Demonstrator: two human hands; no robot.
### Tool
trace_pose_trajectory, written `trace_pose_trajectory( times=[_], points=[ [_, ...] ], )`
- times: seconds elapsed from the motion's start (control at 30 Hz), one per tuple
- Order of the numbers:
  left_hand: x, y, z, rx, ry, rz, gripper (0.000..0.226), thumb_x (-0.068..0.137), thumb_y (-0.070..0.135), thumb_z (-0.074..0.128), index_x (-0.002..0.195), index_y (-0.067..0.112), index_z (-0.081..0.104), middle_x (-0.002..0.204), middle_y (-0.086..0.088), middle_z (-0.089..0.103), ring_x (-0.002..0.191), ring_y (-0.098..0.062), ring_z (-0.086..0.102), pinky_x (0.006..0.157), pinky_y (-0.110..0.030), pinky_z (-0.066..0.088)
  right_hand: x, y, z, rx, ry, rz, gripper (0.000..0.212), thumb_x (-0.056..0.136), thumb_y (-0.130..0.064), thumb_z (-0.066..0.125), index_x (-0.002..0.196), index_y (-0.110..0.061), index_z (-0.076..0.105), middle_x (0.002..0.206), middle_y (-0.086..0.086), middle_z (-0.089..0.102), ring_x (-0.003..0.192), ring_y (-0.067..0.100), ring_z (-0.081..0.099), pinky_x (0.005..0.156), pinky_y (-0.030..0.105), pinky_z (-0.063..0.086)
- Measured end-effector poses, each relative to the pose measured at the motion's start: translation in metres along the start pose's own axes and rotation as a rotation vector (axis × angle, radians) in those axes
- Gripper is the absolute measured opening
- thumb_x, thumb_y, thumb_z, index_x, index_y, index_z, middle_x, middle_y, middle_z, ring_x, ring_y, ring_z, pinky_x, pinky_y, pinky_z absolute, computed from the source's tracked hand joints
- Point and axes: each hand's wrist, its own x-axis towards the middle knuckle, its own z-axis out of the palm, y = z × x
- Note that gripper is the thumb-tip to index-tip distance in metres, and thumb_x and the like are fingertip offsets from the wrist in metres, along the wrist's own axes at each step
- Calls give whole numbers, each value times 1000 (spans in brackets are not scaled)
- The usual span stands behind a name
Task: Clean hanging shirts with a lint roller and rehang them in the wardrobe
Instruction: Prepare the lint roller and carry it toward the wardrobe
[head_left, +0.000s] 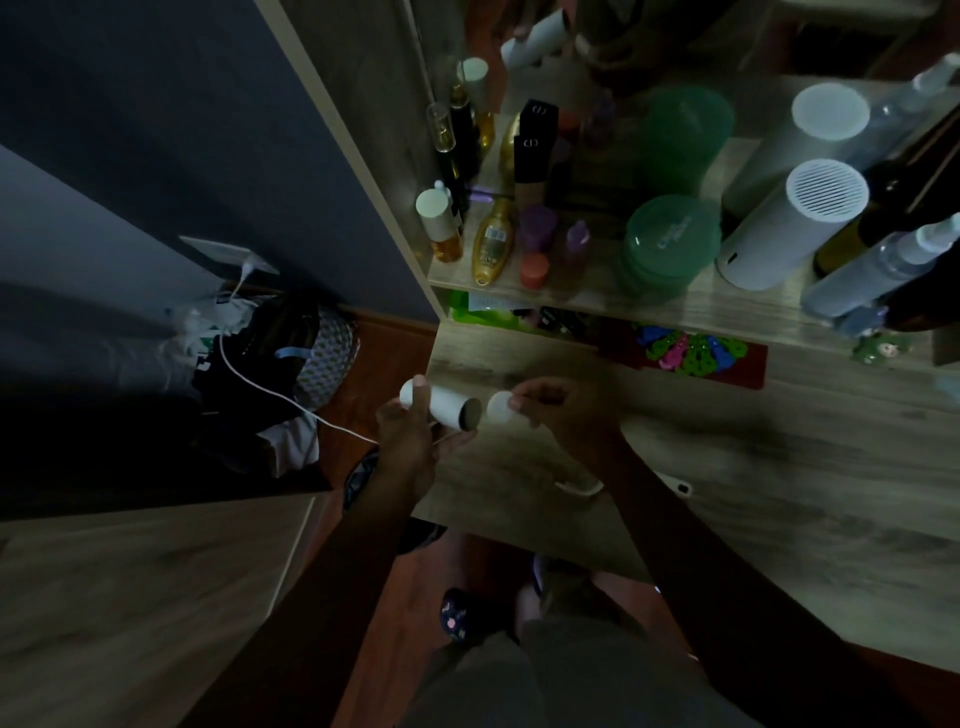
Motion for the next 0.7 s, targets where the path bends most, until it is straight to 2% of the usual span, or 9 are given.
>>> trace_pose_trajectory(
  times=[0.1,0.17,0.33,0.4,0.53,0.6,0.7],
  points=[
    [1,-1,-1,27,1,-2,53,96,43,58,127,1,50,119,-24,62,97,-37,70,61,-42,59,-8,-7,6,8,-58,-49,8,84,-8,76,92,-7,75,66,-11,71,56,1,60,57,17,51],
    [0,-2,-1,56,-4,2,55,94,46,59,130,5,49,120,-22,63,98,-35,71,62,-42,60,-11,-9,11,10,-54,-88,6,83,-9,76,89,-8,75,65,-11,70,57,1,61,58,17,51],
    [-1,-2,-5,57,-40,10,81,78,58,70,135,6,44,126,-26,60,106,-39,68,65,-44,59,-15,-13,19,-29,-39,-99,6,83,-15,78,88,-18,77,80,-12,74,73,-3,67,67,16,53],
    [-2,-1,-6,63,-36,13,88,72,60,71,136,6,43,126,-25,60,106,-39,68,64,-42,59,-16,-15,20,-45,-34,-108,6,82,-16,79,88,-17,77,81,-11,74,72,-3,65,67,17,51],
    [-3,0,-5,55,-68,10,95,66,63,75,136,7,44,128,-26,58,108,-39,68,67,-45,59,-15,-16,22,-61,-2,-99,6,82,-18,79,88,-17,77,79,-15,72,67,-6,61,62,11,47],
    [-4,0,-3,39,-69,-1,93,68,62,75,136,7,44,129,-26,57,110,-39,66,67,-46,59,-14,-16,22,-93,7,-110,8,82,-21,78,88,-18,75,81,-14,71,69,-6,61,62,12,47],
    [-6,0,0,27,-75,-5,70,87,50,66,135,7,42,130,-25,55,111,-38,65,68,-45,59,-15,-16,23,-129,10,-144,10,83,-19,77,88,-12,72,80,-13,68,68,-6,59,61,10,45]
  ],
)
